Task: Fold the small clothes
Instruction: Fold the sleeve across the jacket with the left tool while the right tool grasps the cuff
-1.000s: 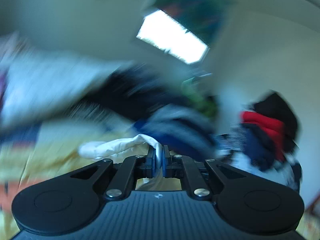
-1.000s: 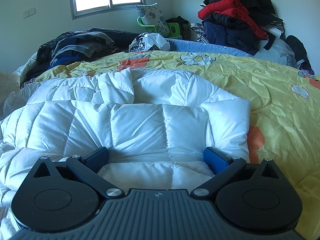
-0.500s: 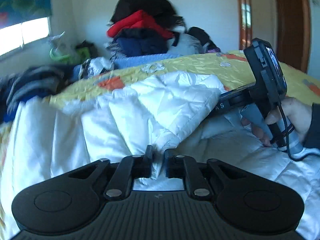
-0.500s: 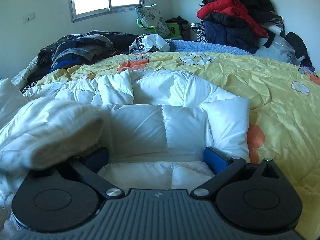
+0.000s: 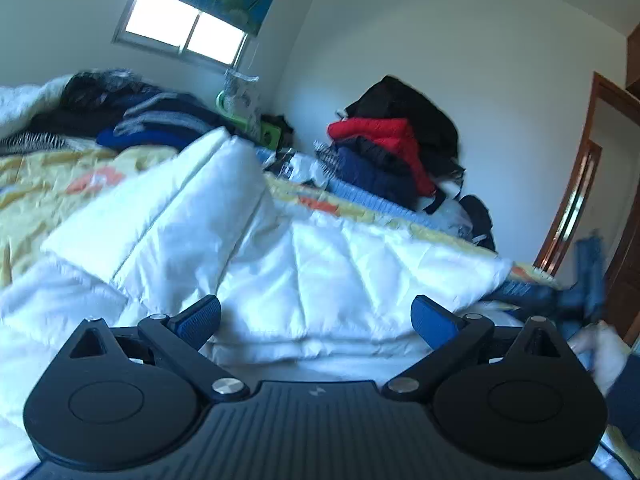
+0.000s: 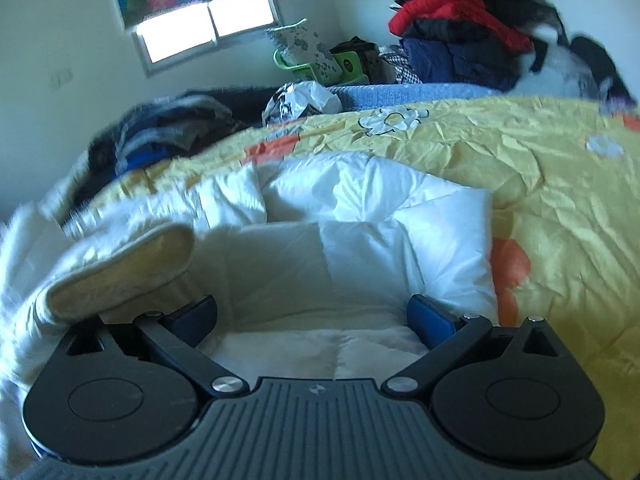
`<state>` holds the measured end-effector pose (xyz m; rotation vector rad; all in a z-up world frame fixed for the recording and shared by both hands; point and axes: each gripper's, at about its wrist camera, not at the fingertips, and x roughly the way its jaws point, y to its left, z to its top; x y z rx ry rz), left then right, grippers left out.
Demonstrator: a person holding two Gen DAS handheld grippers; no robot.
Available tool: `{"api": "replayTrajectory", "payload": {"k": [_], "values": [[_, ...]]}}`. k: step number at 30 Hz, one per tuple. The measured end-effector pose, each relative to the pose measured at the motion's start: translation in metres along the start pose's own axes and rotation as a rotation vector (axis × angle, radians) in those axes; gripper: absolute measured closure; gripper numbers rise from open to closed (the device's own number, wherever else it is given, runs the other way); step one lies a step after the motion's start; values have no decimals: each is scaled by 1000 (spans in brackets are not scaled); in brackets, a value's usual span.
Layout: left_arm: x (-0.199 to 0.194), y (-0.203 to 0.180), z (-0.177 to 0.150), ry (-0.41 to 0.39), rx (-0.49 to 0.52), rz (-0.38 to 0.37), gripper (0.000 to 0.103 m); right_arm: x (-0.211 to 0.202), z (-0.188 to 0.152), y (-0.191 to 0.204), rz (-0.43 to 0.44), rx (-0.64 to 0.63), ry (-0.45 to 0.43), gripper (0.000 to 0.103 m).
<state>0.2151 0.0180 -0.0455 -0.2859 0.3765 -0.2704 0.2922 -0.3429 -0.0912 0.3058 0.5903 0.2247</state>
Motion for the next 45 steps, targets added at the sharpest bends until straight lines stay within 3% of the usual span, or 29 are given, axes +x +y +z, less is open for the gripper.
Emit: {"api": "replayTrajectory", "payload": {"k": [6, 9, 12, 15, 18, 19, 20, 21, 22, 27, 30, 32, 35, 38, 41, 45], "values": [[11, -3, -3, 37, 5, 11, 1, -40, 10, 0, 145, 236, -35, 1], [14, -1, 0, 40, -23, 6, 1, -35, 10, 6, 239, 314, 87, 2], [14, 7, -1, 41, -44, 5, 0, -22, 6, 10, 288, 403, 228, 15], [14, 8, -1, 43, -52, 7, 0, -12, 1, 10, 375, 523, 270, 22], [13, 8, -2, 46, -54, 11, 0, -6, -1, 19, 407, 564, 275, 24], [13, 8, -2, 47, -56, 13, 0, -4, 0, 20, 405, 572, 272, 29], [14, 8, -2, 49, -59, 16, 0, -2, 0, 23, 396, 568, 271, 44], [14, 9, -2, 50, -63, 18, 0, 0, 0, 25, 386, 556, 278, 74], [13, 9, -2, 51, -68, 18, 0, 2, 0, 28, 379, 538, 289, 84], [12, 9, -3, 49, -79, 14, 0, -12, 6, 36, 375, 444, 228, 85], [10, 7, -3, 34, -67, 3, 0, -42, 26, 39, 420, 394, 124, 86], [8, 6, -4, 23, -61, -1, 0, -67, 40, 30, 446, 384, 58, 86], [4, 5, -5, -3, -50, -21, 0, -92, 47, -2, 399, 406, -8, 86], [2, 0, -6, -10, -21, -31, 0, -87, 32, -39, 311, 480, 17, 86], [2, -3, -6, -9, -9, -29, 0, -69, 7, -53, 200, 469, 67, 86], [2, -4, -4, 2, -7, -9, 0, -51, -18, -57, 214, 513, 85, 86]]}}
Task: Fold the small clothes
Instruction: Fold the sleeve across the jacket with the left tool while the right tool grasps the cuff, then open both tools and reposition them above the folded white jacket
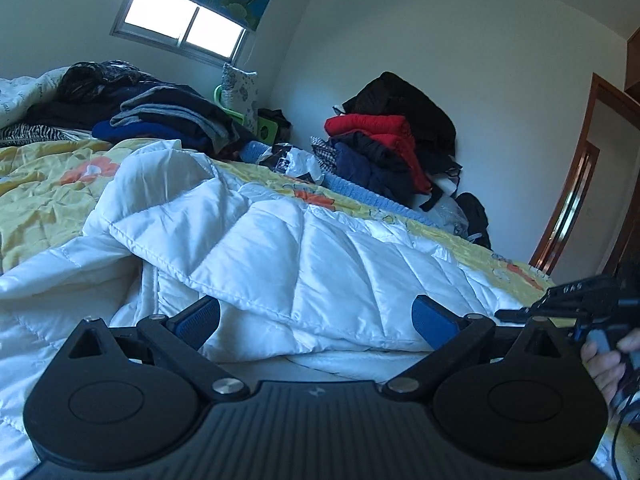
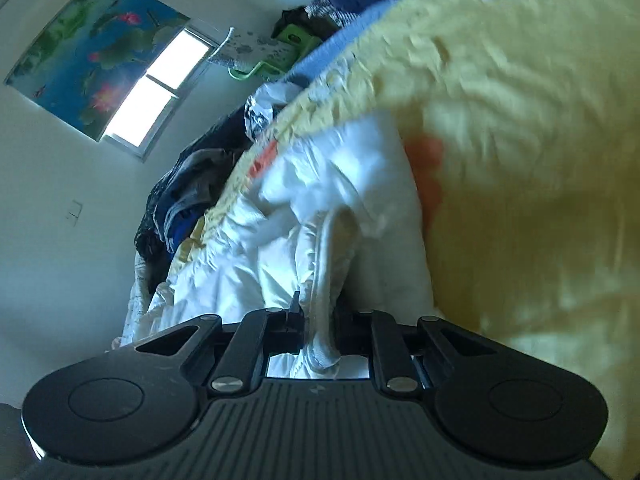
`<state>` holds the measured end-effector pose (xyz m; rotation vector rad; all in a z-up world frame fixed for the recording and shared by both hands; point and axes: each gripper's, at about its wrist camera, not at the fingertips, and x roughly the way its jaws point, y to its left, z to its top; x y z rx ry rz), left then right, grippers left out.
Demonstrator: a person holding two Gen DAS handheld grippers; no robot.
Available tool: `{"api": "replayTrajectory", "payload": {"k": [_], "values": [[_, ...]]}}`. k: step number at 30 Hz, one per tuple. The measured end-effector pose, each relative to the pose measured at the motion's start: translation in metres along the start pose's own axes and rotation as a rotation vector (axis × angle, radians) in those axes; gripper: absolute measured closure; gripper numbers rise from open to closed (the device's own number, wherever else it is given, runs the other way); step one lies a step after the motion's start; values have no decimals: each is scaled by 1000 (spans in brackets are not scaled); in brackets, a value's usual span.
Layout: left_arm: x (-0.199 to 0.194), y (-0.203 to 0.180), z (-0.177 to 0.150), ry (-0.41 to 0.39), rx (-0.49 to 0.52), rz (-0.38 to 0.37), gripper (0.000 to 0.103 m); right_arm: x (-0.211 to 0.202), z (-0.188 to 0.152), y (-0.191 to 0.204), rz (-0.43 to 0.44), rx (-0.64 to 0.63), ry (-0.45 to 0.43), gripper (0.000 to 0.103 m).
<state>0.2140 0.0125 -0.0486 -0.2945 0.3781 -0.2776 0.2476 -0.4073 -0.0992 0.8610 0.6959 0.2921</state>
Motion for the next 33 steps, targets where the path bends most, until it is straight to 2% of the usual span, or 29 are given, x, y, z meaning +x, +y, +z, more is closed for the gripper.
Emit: {"api": "replayTrajectory", "payload": {"k": [4, 5, 7, 10, 11, 12, 13, 15, 17, 18, 19, 21, 24, 27, 29, 31, 33], "values": [[-15, -4, 14, -20, 4, -49, 0, 11, -2, -4, 16, 18, -5, 88], [-21, -7, 19, -42, 5, -68, 0, 11, -2, -7, 14, 26, -11, 84], [-28, -11, 35, -100, 25, -79, 0, 4, -5, -17, 36, 48, -25, 83], [-19, -10, 60, -140, 71, -38, 0, -3, -4, -18, 48, 82, -53, 71], [-12, -7, 68, -142, 80, -3, 0, -9, -3, -15, 49, 81, -76, 60], [-4, -3, 74, -135, 81, 31, 0, -17, -2, -10, 48, 69, -121, 47], [6, 3, 81, -116, 75, 57, 0, -22, 0, -6, 44, 49, -170, 40], [26, 13, 91, -60, 46, 91, 0, -38, 0, 14, -21, -27, -321, 37], [42, 21, 97, -23, 29, 116, 0, -44, -2, 32, -53, -93, -414, 37], [51, 23, 101, -2, 36, 132, 0, -41, -2, 41, -32, -123, -410, 37], [60, 22, 103, 23, 50, 136, 0, -33, -1, 51, -5, -153, -368, 37], [76, 22, 105, 68, 87, 145, 0, -5, -4, 73, 27, -228, -247, 31], [99, 18, 95, 109, 173, 216, 0, 39, -14, 91, -9, -343, -130, 26], [123, 21, 79, 191, 239, 285, 0, 74, -29, 92, -174, -496, -86, 26], [128, 27, 67, 209, 253, 287, 0, 80, -40, 82, -175, -555, -73, 26], [127, 35, 61, 200, 232, 264, 0, 80, -46, 79, -173, -567, -54, 26], [130, 41, 60, 228, 199, 256, 0, 80, -49, 78, -170, -565, -50, 27]]}}
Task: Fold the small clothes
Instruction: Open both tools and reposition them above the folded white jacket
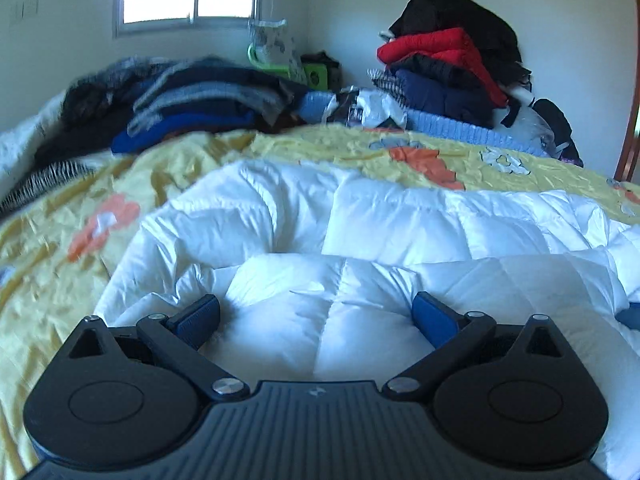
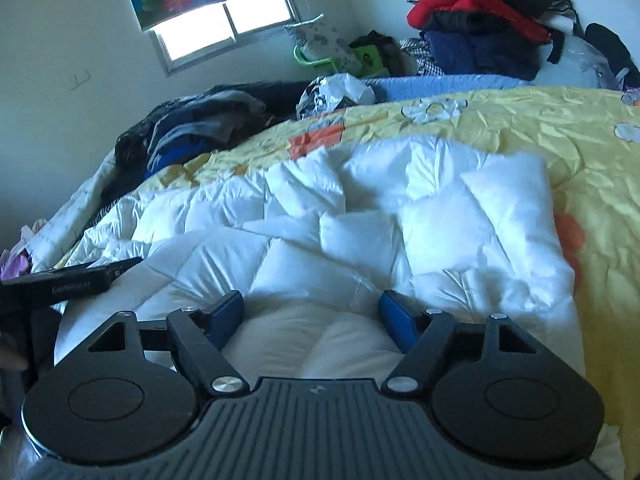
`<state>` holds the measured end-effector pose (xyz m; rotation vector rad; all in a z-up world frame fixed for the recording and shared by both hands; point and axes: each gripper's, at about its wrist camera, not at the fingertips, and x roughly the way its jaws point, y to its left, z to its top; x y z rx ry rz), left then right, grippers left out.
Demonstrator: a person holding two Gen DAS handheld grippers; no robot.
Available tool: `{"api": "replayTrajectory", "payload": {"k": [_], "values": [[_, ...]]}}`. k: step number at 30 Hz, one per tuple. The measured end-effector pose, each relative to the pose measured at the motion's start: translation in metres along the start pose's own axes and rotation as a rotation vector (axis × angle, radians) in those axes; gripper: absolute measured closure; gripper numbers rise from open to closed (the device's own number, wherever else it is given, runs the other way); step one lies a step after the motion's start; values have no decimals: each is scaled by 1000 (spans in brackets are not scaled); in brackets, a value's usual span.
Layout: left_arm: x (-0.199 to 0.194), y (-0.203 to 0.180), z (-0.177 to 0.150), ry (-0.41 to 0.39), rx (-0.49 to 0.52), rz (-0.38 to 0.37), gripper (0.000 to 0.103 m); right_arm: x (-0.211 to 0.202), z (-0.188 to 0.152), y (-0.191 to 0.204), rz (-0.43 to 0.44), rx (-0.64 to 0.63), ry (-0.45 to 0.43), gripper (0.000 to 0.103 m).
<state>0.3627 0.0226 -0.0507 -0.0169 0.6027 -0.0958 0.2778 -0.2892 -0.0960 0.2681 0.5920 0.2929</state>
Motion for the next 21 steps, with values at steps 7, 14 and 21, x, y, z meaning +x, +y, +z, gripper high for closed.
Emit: {"api": "replayTrajectory", "payload": {"k": [7, 14, 21], "values": [[13, 9, 1, 76, -47, -23, 0, 6, -6, 11, -54, -70, -10, 25], [18, 8, 3, 81, -46, -16, 0, 8, -6, 13, -54, -81, -9, 23], [2, 1, 4, 47, -26, 48, 0, 5, -6, 12, -44, -70, -18, 22]]}}
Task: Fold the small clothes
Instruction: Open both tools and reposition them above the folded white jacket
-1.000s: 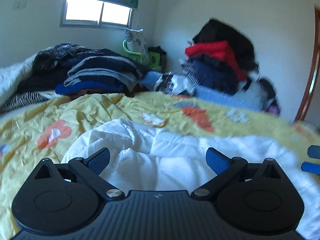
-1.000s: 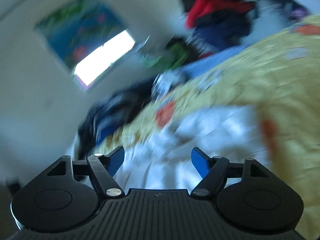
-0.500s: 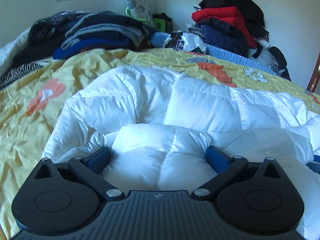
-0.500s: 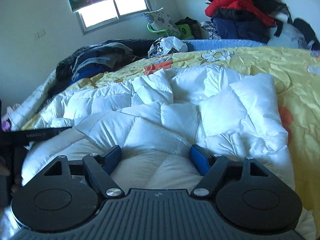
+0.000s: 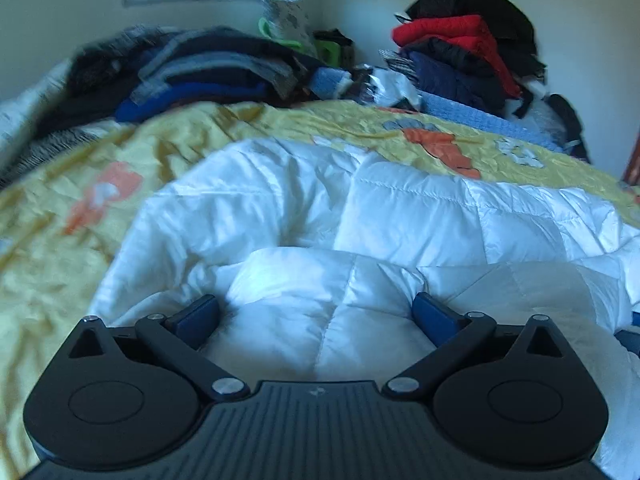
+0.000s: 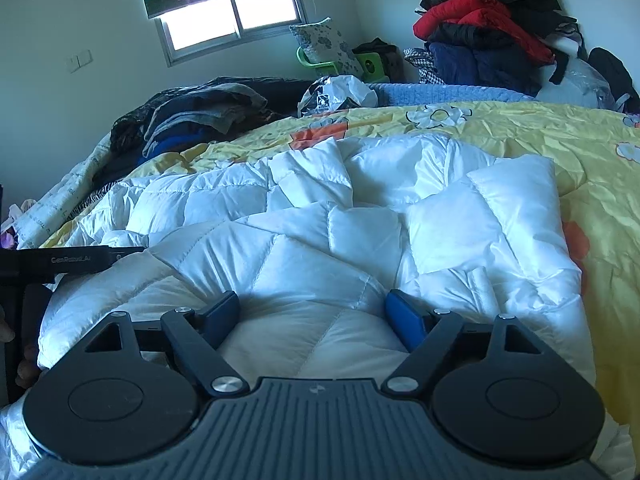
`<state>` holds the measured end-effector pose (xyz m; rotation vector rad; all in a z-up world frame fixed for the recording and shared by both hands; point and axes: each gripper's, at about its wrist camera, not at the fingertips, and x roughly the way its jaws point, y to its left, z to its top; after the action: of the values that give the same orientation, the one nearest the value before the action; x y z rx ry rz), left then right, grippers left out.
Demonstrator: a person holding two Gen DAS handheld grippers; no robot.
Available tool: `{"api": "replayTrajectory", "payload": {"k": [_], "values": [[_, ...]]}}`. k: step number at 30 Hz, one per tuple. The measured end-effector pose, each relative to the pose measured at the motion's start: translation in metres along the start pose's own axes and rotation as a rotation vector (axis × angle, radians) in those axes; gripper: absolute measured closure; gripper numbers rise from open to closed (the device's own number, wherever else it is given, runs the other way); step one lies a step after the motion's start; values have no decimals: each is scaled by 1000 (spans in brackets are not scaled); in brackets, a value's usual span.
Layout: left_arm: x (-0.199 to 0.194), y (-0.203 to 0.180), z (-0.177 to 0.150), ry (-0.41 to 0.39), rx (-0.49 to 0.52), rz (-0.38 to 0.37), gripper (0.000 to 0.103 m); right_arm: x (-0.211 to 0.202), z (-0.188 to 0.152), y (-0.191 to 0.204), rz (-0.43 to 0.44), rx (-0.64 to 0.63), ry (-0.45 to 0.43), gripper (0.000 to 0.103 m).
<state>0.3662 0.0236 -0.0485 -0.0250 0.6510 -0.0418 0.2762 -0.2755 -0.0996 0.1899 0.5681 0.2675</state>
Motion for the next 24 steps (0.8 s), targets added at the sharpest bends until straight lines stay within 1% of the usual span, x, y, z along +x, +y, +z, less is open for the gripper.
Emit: {"api": "replayTrajectory", "payload": {"k": [1, 2, 4, 6, 8, 10, 13, 18, 21, 24], "values": [[-8, -4, -1, -12, 1, 24, 0, 0, 0, -1, 2, 3, -2, 22], [-17, -6, -2, -21, -13, 21, 0, -1, 0, -1, 4, 6, -3, 21], [-34, -11, -5, -40, -34, -38, 0, -1, 0, -2, 6, 8, -4, 21], [-41, -18, -7, -52, 1, -46, 0, -1, 0, -1, 6, 10, -5, 21], [-38, -23, -10, -41, 49, -41, 0, -1, 0, -2, 8, 12, -5, 21], [-28, -22, -16, -27, 68, -45, 0, -1, 0, -1, 8, 13, -7, 21], [-17, -15, -20, -15, 48, -67, 0, -1, 0, -1, 7, 12, -6, 20], [-11, -14, -19, 2, 36, -70, 0, -1, 0, -1, 6, 10, -5, 20], [-13, -13, -19, -4, 31, -70, 0, -1, 0, -1, 5, 9, -5, 20], [-20, -13, -21, -44, 30, -54, 0, -1, 0, 0, 0, 6, -5, 20]]}}
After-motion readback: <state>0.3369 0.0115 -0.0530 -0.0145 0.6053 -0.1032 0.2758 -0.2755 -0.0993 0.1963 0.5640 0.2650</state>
